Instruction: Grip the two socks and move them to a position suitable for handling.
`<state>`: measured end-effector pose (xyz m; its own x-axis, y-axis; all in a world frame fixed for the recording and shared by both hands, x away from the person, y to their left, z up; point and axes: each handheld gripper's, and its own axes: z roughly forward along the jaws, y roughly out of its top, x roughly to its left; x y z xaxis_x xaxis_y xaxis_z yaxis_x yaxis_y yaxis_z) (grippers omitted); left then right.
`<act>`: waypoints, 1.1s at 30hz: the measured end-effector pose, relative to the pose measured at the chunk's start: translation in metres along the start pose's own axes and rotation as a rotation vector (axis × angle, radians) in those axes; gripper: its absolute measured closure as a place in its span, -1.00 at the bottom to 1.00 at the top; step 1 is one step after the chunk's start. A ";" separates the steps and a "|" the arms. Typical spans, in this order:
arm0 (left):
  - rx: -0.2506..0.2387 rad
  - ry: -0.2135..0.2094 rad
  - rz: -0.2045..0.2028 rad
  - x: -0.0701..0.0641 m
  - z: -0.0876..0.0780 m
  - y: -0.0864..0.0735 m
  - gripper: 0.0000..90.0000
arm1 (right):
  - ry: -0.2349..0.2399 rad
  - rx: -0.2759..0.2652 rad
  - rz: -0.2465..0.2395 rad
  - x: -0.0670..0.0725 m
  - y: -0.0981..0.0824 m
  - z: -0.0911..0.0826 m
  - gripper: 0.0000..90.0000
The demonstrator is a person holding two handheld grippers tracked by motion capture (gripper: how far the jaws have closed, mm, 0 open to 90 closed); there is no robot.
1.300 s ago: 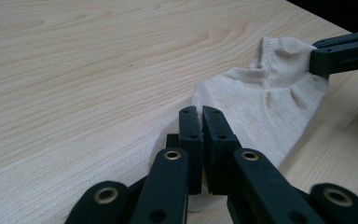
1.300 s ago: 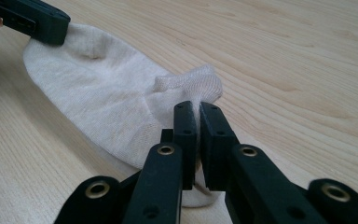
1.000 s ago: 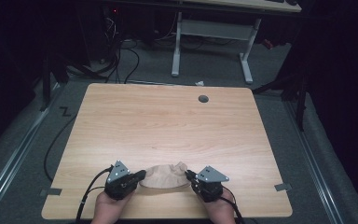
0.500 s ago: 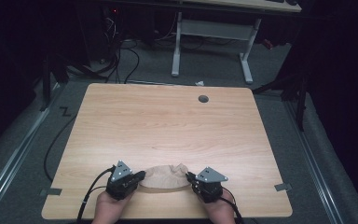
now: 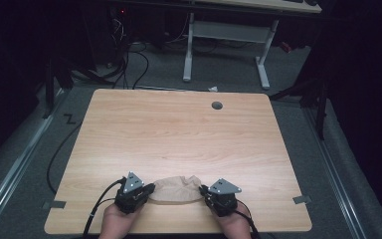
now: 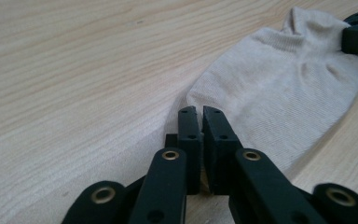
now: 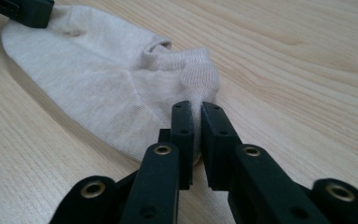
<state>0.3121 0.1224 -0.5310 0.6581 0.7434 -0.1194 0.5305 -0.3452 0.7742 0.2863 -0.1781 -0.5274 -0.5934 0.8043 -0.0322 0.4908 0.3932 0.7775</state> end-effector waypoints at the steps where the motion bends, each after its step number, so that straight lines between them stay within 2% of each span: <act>1: -0.003 0.003 -0.010 0.001 0.000 0.000 0.86 | -0.001 0.008 0.000 -0.001 0.000 0.001 0.80; 5: -0.044 -0.006 -0.044 0.005 -0.006 0.001 0.47 | -0.011 -0.013 0.026 -0.004 0.000 -0.002 0.62; 7: -0.068 0.005 -0.057 0.008 -0.011 0.002 0.38 | -0.013 -0.037 0.041 -0.007 0.001 -0.006 0.61; 14: -0.128 0.045 -0.094 0.022 -0.025 0.002 0.30 | -0.047 -0.085 0.082 -0.016 0.001 -0.015 0.58; 25: -0.137 0.109 -0.121 0.043 -0.033 -0.005 0.26 | -0.087 -0.091 0.128 -0.029 -0.003 -0.016 0.56; 33: -0.118 0.156 -0.101 0.052 -0.035 -0.007 0.24 | -0.117 -0.094 0.154 -0.037 -0.004 -0.015 0.53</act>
<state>0.3240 0.1834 -0.5207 0.5091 0.8537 -0.1095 0.5170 -0.2016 0.8319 0.2964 -0.2164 -0.5199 -0.4352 0.9000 0.0227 0.5050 0.2232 0.8338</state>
